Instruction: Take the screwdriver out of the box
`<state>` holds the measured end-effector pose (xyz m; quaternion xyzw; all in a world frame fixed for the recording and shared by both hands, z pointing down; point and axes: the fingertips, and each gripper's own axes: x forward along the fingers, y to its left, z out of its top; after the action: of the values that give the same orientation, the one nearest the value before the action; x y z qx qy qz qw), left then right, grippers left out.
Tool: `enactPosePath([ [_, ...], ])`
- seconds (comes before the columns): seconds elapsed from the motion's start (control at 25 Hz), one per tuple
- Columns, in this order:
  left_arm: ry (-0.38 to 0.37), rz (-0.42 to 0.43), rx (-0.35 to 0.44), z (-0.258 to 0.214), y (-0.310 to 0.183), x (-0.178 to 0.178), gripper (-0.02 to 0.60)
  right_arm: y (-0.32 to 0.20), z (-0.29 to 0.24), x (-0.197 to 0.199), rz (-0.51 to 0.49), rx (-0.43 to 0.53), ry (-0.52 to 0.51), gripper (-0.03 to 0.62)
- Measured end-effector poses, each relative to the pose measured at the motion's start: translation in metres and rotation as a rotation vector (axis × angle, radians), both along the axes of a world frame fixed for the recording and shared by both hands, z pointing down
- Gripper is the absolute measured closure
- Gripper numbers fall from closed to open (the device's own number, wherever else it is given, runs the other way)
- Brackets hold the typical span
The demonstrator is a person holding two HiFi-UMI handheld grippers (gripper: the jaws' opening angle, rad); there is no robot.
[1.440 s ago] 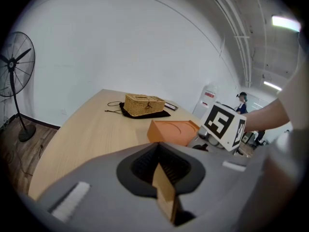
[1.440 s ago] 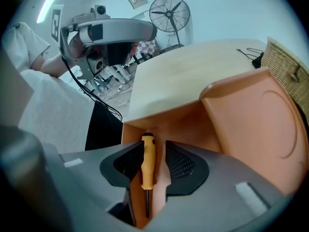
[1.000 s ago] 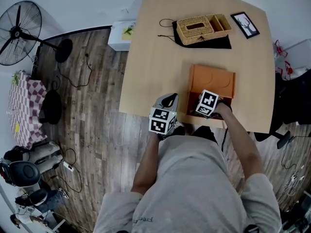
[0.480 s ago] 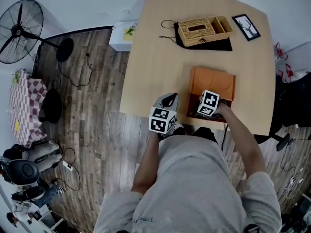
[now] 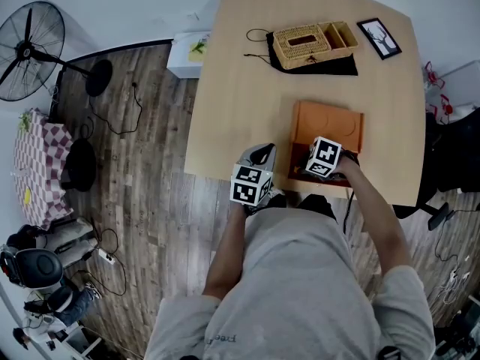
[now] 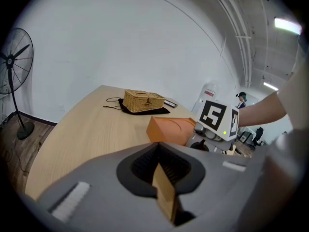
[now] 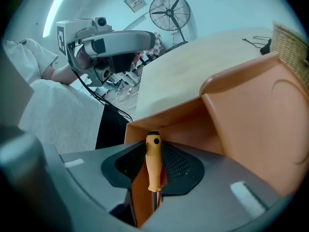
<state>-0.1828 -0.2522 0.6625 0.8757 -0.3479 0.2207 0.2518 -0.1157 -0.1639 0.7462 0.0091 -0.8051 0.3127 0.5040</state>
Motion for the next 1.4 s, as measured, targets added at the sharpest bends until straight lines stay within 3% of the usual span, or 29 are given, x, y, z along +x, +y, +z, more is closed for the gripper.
enactPosePath([
  [0.36,0.003,-0.002,-0.002,-0.001,0.000,-0.001,0.526,0.003,0.004,-0.002,-0.125,0.156,0.099,0.490],
  [0.56,0.002,0.001,-0.005,0.000,0.002,0.002,0.526,0.017,0.021,-0.004,-0.178,0.151,0.116,0.483],
  [0.96,0.005,-0.008,0.000,-0.003,0.003,-0.001,0.526,0.014,0.020,-0.001,-0.123,0.207,0.117,0.485],
  [1.4,-0.002,0.035,0.030,-0.010,0.008,0.022,0.528,0.000,-0.002,0.007,0.066,0.331,0.065,0.487],
])
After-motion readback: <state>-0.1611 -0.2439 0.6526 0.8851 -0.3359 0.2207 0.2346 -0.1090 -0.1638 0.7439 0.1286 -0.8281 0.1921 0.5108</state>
